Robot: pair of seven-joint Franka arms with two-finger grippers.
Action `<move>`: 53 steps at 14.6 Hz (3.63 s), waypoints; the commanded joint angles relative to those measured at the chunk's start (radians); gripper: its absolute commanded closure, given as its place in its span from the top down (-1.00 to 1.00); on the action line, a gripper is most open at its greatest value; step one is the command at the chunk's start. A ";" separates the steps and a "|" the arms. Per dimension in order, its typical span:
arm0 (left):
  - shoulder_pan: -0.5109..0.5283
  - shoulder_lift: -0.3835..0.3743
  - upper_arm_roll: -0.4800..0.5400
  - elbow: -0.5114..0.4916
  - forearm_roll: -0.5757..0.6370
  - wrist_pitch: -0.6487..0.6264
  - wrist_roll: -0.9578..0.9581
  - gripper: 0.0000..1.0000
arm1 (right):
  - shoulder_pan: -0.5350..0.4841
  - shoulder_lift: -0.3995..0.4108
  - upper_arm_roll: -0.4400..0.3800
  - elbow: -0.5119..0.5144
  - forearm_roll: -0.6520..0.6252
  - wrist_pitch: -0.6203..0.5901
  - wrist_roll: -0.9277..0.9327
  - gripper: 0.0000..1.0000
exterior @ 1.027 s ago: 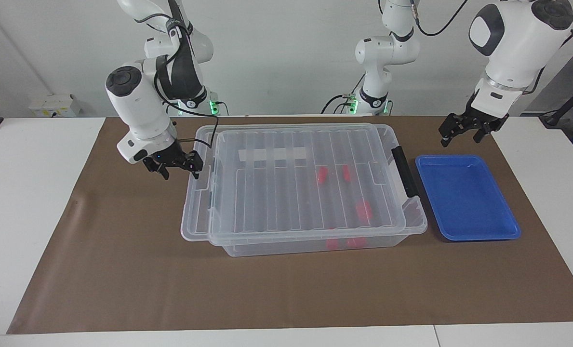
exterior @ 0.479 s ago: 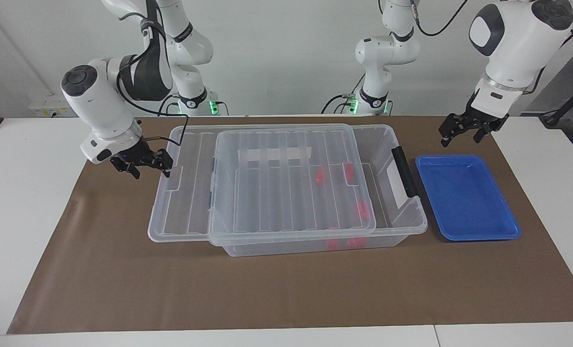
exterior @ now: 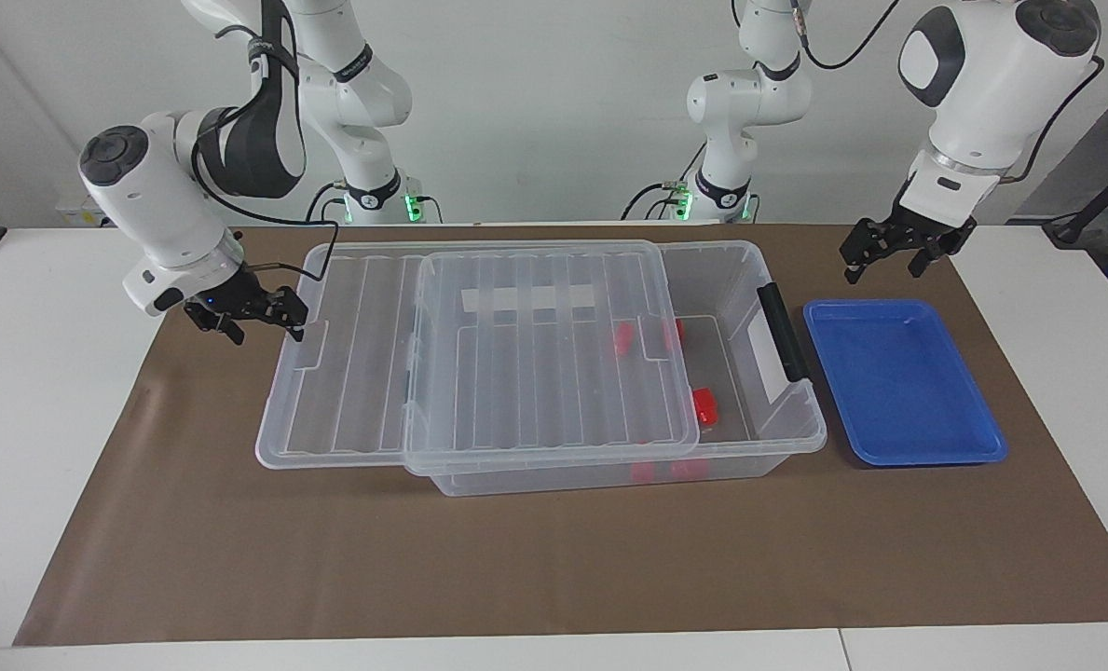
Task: Place red block in blue tray from box
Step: 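Slide the clear lid away from the left arm with the right gripper, then reach the left gripper into the open box over a red block, then lower the left gripper and grasp the red block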
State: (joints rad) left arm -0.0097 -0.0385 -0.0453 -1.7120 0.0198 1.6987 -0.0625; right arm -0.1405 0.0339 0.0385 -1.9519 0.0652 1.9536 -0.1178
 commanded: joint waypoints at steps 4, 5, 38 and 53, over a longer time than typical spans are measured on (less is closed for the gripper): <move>-0.029 -0.018 -0.022 -0.011 -0.014 0.026 -0.020 1.00 | -0.071 -0.028 0.004 -0.028 0.012 -0.007 -0.080 0.94; -0.035 -0.020 -0.024 -0.012 -0.015 0.029 -0.039 1.00 | -0.079 -0.029 0.004 -0.028 0.012 -0.007 -0.080 0.94; -0.274 0.299 -0.011 -0.343 0.037 0.789 -0.424 1.00 | 0.127 -0.058 0.055 0.410 -0.110 -0.421 0.277 1.00; -0.274 0.308 -0.011 -0.397 0.037 0.868 -0.421 -0.62 | 0.111 -0.068 0.050 0.360 -0.102 -0.415 0.280 1.00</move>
State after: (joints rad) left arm -0.2919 0.2758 -0.0550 -2.0883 0.0346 2.5407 -0.4730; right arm -0.0203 -0.0306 0.0824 -1.5790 -0.0341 1.5157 0.1343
